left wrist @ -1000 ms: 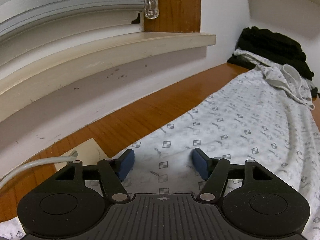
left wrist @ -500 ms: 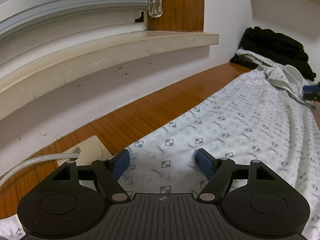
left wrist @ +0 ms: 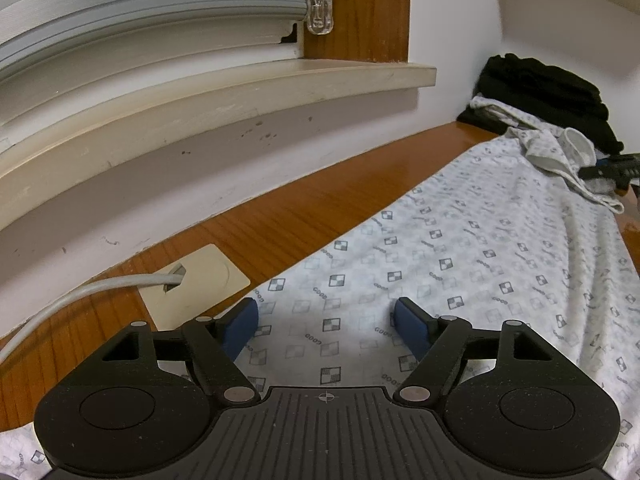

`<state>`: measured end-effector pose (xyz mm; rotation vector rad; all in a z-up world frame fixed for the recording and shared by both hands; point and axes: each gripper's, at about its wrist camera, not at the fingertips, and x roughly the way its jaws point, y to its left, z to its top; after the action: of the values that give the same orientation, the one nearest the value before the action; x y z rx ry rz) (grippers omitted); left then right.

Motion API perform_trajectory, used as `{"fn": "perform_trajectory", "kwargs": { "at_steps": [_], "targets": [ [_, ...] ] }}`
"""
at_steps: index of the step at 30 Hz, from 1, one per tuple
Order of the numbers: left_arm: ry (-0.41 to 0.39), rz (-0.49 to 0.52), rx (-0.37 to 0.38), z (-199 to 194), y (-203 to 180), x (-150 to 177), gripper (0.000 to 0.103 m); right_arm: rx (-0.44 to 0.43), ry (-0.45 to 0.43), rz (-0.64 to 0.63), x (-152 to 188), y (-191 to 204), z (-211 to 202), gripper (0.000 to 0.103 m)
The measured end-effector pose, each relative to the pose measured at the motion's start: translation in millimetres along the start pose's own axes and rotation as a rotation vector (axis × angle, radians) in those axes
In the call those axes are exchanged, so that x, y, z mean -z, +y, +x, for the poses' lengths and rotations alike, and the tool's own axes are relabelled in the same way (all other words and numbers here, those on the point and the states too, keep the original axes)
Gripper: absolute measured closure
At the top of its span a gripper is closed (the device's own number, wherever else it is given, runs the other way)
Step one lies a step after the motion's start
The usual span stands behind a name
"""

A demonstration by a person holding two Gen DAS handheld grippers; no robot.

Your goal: Fold clothes

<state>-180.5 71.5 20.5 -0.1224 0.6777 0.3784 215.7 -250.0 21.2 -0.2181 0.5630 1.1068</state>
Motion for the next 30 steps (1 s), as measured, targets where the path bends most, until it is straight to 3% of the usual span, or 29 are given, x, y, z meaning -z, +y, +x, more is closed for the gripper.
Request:
{"fn": "perform_trajectory", "kwargs": {
  "at_steps": [1,3,5,6,7,8,11,16,21,26,30],
  "targets": [
    [0.0,0.0,0.0,0.0,0.0,-0.1,0.025,0.001,0.003,-0.009,-6.7,-2.3,0.1,0.092],
    [0.0,-0.001,0.0,0.1,0.0,-0.6,0.025,0.1,-0.033,-0.092,-25.1,-4.2,-3.0,0.092],
    [0.001,-0.002,0.001,0.6,0.1,-1.3,0.024,0.307,-0.108,-0.116,-47.9,-13.9,-6.9,0.091],
    [0.001,-0.003,0.001,0.8,0.1,-1.5,0.024,0.421,-0.163,-0.115,-58.0,-19.3,-10.9,0.086],
    [0.001,-0.003,0.0,0.8,-0.1,-1.3,0.024,0.492,-0.21,-0.114,-65.0,-23.2,-15.8,0.074],
    [0.001,-0.002,0.0,0.7,0.0,-1.1,0.024,0.507,-0.235,-0.107,-69.5,-25.9,-21.2,0.054],
    [0.001,-0.002,-0.001,0.5,0.2,-0.8,0.024,0.426,-0.252,-0.091,-65.7,-22.9,-34.1,0.048],
    [0.001,-0.002,-0.002,0.3,0.3,-0.5,0.024,0.148,-0.151,-0.123,-26.2,5.0,-27.7,0.048],
    [0.001,-0.003,-0.004,0.1,-0.3,-0.6,0.023,-0.021,-0.067,-0.135,6.4,36.3,-4.4,0.049],
    [0.001,-0.003,-0.004,0.1,0.0,-0.1,0.023,-0.046,-0.018,-0.159,15.7,52.8,14.6,0.046],
    [0.001,-0.002,-0.003,0.7,1.0,0.2,0.022,-0.039,0.002,-0.166,13.3,57.6,24.7,0.037]
  ]
}}
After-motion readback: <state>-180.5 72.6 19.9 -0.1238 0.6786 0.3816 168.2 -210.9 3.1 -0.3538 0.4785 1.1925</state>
